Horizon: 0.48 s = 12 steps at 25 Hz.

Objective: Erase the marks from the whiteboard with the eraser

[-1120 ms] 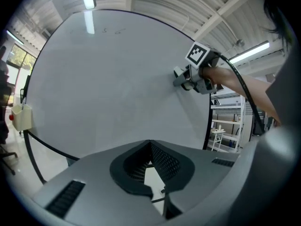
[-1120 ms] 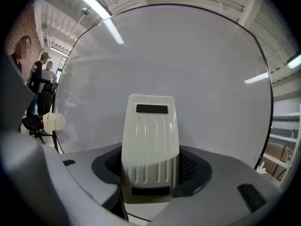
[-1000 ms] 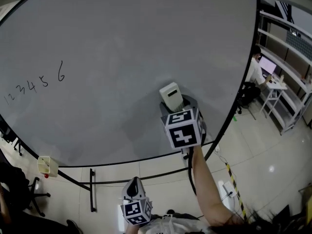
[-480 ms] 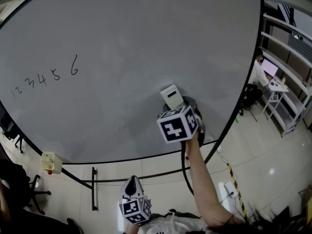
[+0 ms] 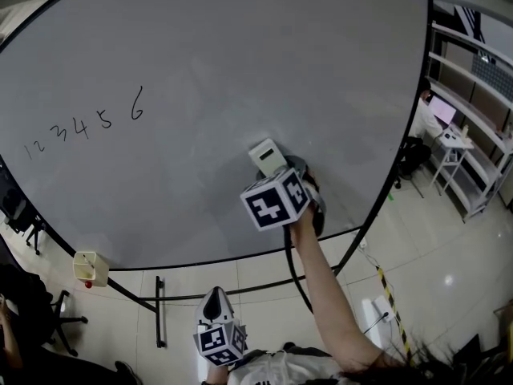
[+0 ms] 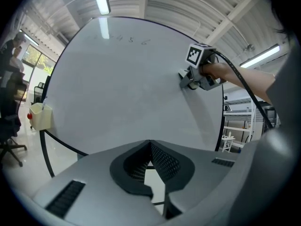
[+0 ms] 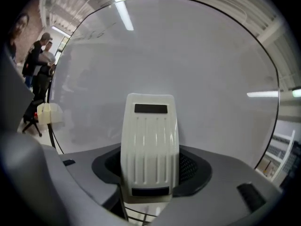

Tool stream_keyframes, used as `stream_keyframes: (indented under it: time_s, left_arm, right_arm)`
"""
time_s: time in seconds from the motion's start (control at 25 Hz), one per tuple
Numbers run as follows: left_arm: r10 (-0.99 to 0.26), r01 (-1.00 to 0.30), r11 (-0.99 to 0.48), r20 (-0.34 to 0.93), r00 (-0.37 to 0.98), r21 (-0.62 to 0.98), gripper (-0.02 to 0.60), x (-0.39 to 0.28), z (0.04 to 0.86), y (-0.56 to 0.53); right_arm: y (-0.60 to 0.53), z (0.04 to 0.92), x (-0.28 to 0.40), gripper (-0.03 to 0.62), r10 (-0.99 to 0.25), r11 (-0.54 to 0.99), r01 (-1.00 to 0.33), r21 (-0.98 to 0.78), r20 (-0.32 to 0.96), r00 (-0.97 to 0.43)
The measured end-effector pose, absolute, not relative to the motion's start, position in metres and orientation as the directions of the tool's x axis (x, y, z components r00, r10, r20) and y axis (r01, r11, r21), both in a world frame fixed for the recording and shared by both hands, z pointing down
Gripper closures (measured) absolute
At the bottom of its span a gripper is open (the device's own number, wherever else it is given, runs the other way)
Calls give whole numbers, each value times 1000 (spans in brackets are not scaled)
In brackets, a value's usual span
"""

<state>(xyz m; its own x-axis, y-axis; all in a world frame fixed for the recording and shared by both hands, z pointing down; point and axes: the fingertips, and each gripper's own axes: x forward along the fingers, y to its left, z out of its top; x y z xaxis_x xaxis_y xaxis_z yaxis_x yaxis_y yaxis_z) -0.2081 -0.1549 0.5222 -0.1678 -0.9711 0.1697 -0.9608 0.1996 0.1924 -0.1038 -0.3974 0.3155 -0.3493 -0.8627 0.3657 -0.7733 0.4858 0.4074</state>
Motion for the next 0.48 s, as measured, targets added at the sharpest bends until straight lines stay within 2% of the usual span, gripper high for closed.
stream_keyframes:
  time_s: [0.16, 0.24, 0.4, 0.48]
  left_arm:
    - [-966, -955, 218, 184, -181, 202, 578, -219, 526, -148]
    - [-964, -953, 223, 189, -185, 205, 578, -223, 528, -147]
    - [-967, -954, 214, 182, -177, 211, 578, -220, 526, -148]
    - [-970, -956, 206, 172, -171, 211, 578, -217, 524, -147]
  right_arm:
    - [-413, 309, -64, 318, -855, 451, -858, 245, 394, -337]
    - [-410, 308, -65, 318, -869, 430, -858, 280, 387, -309]
    - [-395, 316, -107, 316, -848, 494, -790, 363, 400, -347]
    - [-397, 318, -103, 318, -844, 497, -795, 347, 408, -349]
